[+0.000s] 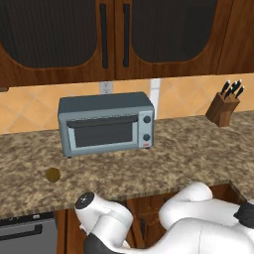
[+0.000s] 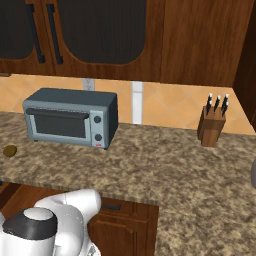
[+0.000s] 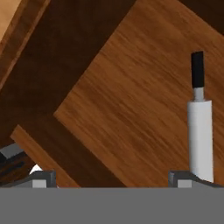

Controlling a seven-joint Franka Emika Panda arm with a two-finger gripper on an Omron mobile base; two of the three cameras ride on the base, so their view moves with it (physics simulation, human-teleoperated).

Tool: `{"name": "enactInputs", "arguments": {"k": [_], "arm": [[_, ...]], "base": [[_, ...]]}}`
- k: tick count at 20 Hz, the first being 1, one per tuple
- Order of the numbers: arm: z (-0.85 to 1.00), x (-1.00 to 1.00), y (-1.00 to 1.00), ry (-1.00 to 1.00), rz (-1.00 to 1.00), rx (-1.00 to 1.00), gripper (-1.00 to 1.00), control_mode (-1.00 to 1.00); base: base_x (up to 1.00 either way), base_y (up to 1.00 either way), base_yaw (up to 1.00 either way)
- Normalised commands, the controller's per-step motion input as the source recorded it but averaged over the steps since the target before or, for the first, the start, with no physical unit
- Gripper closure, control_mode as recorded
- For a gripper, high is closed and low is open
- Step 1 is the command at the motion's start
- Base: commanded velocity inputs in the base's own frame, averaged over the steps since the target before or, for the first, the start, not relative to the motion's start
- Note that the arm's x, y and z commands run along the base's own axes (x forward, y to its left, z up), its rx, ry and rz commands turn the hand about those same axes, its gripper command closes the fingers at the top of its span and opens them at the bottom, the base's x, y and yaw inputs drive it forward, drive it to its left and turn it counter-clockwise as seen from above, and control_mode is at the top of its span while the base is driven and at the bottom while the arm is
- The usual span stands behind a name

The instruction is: Pick the rolling pin from the drawer and place it on the counter.

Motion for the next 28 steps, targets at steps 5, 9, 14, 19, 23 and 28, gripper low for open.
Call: {"name": "enactInputs", "arguments": {"k": [5,9,14,19,23,28], "arm": [[-0.44,0.4,0.03,0.0,0.15,0.02,-1.0,-1.0],[-0.59,0.13,0.46,0.0,0.12,0.0,-1.0,-1.0],[-0.36,0.06,0.3,-0.08,0.09,0.04,-1.0,-1.0],[-0.17,0.2,0.43,-0.08,0.01,0.01,-1.0,-1.0],[-0.47,0.0,0.12,-0.01,0.0,0.0,-1.0,-1.0],[-0.29,0.24,0.0,-0.05,0.0,0.03,-1.0,-1.0]], "base": [[0.0,0.0,0.0],[0.0,0.0,0.0],[0.0,0.0,0.0],[0.0,0.0,0.0],[0.0,0.0,0.0],[0.0,0.0,0.0]]}}
